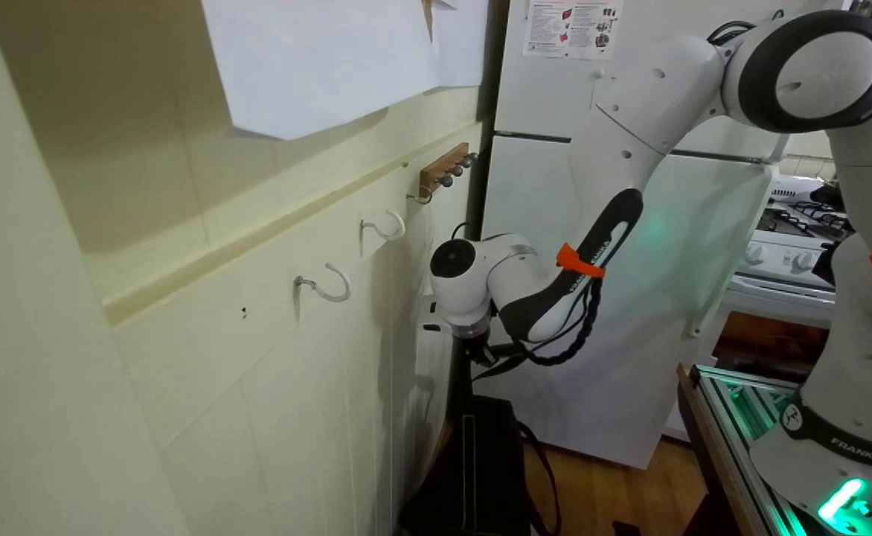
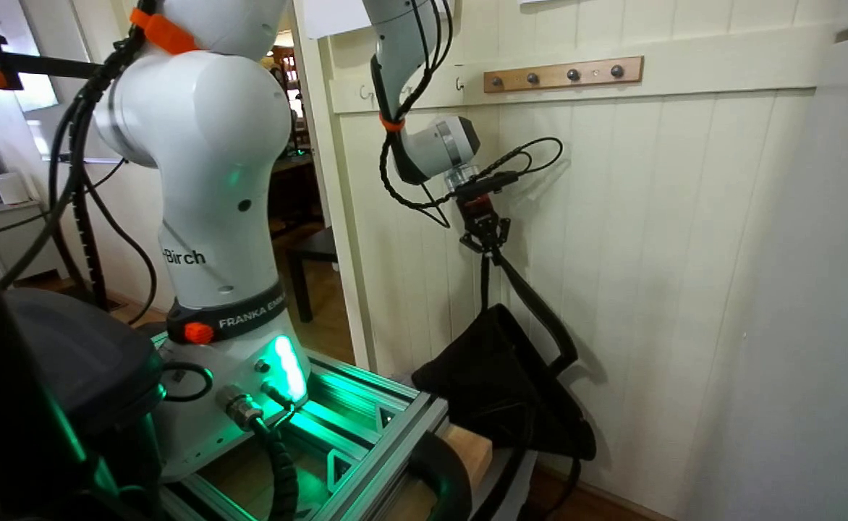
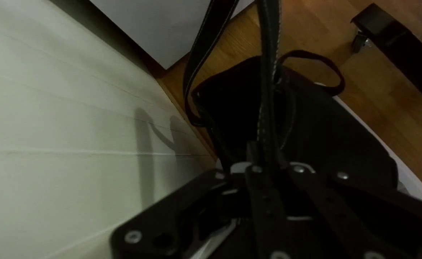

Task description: Hook the black bag on the third hook from the left

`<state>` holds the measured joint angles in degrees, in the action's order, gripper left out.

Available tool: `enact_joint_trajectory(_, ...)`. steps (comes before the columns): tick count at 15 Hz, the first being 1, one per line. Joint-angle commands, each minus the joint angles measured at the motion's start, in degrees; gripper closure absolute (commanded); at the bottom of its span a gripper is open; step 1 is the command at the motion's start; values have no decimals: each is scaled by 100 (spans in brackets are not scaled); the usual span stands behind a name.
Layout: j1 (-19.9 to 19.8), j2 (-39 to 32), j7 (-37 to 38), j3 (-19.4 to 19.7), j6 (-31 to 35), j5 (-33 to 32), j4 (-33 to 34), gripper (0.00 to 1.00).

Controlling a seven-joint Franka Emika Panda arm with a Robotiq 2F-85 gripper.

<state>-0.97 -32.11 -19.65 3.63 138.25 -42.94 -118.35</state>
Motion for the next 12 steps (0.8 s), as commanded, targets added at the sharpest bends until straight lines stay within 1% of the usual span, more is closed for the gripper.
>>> enact_joint_trajectory(1, 118, 635, 590, 97, 88, -305, -570, 98)
enact_joint_trajectory(5, 169, 946, 1124, 111, 31, -472, -856, 98)
enact_joint_trajectory(9, 267, 1338, 1826, 133, -6, -775, -1218, 98)
enact_joint_trajectory(12, 377, 1697, 2377, 131, -53, -1301, -1547, 98)
